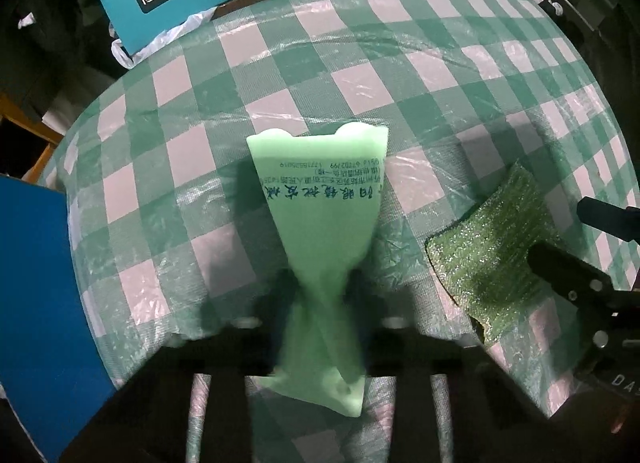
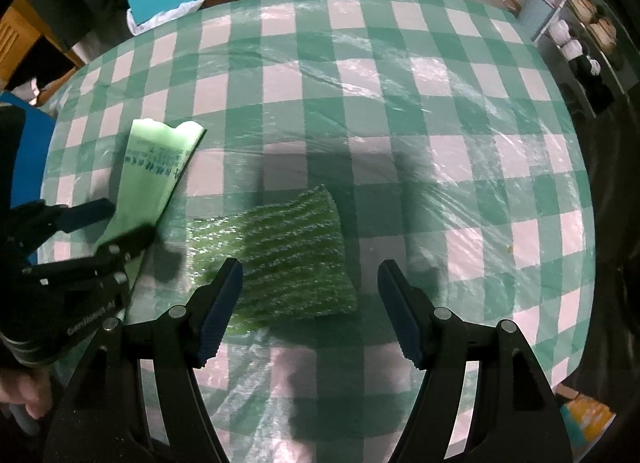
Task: Organize soft objects
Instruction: 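Grasp the light green cloth with the left tool while the right tool holds the sponge, then lift and carry the cloth with the left tool while the right tool carries the sponge over the box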
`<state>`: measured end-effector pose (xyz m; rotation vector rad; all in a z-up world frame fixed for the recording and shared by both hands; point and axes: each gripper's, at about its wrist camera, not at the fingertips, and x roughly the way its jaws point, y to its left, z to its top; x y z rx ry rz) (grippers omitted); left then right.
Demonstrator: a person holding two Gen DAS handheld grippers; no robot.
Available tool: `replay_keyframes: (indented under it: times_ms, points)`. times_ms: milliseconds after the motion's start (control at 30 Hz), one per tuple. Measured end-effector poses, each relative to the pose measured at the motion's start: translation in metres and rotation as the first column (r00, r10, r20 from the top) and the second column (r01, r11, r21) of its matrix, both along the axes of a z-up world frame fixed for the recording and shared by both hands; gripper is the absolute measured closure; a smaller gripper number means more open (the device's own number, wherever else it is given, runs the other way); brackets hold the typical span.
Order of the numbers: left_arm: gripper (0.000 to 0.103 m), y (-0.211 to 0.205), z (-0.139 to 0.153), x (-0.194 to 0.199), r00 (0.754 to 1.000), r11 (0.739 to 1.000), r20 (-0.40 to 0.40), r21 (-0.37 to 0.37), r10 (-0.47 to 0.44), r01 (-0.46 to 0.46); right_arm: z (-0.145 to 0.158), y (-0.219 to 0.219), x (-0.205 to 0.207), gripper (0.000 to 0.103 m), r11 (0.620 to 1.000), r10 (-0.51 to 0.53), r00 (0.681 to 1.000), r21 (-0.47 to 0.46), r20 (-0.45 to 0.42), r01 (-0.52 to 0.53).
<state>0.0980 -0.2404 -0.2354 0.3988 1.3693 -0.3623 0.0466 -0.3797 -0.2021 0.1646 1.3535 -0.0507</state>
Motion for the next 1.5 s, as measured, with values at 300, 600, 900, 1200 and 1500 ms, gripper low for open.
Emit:
replay_keyframes:
  times_ms: [300,600,900,1200,1500]
  points:
    - [0.093,0.011,0.000,-0.003,1.000,1.000,-0.005,0.008,0.013,-0.012,-0.011,0.026,0.014,0.031,0.997,0.074,0.997,0.007,-0.007,-0.074]
    - [0.093,0.018,0.000,-0.002,1.000,1.000,-0.011,0.011,0.028,-0.028,-0.034,0.042,0.022,0.031,0.989,0.122,0.991,-0.076,-0.047,-0.125]
    - [0.093,0.022,0.004,-0.006,0.999,0.999,-0.012,0.014,0.032,-0.032,-0.030,0.043,0.014,0.073,0.988,0.131,0.991,-0.073,-0.024,-0.133]
    - [0.093,0.032,0.021,-0.009,0.999,0.999,0.012,0.000,0.041,-0.041,-0.017,0.049,0.011,0.089,0.994,0.105,0.994,-0.039,-0.001,-0.105]
    - [0.093,0.040,0.051,-0.021,0.998,0.999,0.058,-0.028,0.040,-0.038,0.018,0.060,0.008,0.090,0.991,0.126,0.991,-0.050,0.056,-0.123]
